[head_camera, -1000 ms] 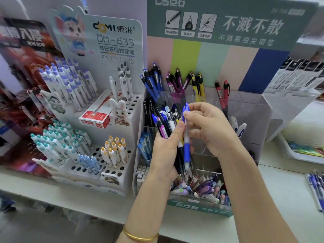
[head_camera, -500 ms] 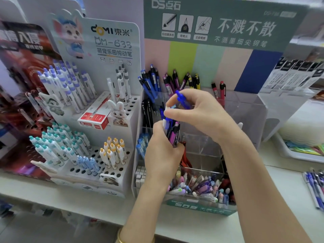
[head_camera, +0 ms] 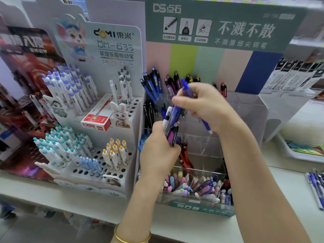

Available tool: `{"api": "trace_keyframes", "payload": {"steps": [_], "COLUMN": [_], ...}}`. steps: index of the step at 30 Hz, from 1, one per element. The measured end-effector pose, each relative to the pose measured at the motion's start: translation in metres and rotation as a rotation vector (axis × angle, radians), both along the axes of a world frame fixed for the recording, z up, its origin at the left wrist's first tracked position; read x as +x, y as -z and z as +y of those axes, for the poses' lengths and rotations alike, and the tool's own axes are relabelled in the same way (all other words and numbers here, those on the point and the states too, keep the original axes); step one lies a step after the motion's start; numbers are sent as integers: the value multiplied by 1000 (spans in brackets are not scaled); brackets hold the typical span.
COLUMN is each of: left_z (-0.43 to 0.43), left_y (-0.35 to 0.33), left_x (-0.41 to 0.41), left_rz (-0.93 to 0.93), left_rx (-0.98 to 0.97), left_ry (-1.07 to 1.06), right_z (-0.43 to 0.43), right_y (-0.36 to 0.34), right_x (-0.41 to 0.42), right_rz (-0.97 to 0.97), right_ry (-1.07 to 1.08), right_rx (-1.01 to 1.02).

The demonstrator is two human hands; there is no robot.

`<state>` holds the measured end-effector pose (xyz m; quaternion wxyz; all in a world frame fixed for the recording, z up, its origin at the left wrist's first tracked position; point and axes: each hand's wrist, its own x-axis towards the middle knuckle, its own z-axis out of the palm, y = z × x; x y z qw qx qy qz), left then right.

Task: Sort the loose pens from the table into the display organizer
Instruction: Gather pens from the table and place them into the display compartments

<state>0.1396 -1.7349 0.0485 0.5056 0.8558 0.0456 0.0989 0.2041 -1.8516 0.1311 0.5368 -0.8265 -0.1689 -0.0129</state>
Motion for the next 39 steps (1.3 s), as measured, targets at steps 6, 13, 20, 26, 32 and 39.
{"api": "trace_keyframes", "payload": {"steps": [6,13,20,26,32,39], "left_z": [1,12,22,33,46,44], "left_y": [8,5,17,20,18,19], "left_x": [-1,4,3,4,8,11], "left_rz": [-7,-38,-16,-38,-106,-138], "left_rx": [-18,-23,-46,-139,-313,-399], "left_ry": [24,10,5,-7,-51,-29], "right_z": [6,21,28,22,17,18], "right_y": [5,15,4,8,30,57], "right_x": [3,5,13,16,20,25], "right_rz": [195,134,85,-63,-235,-493], "right_ry": [-39,-79,17,243,398,511], "right_rx": [250,376,559,802,621,105]}}
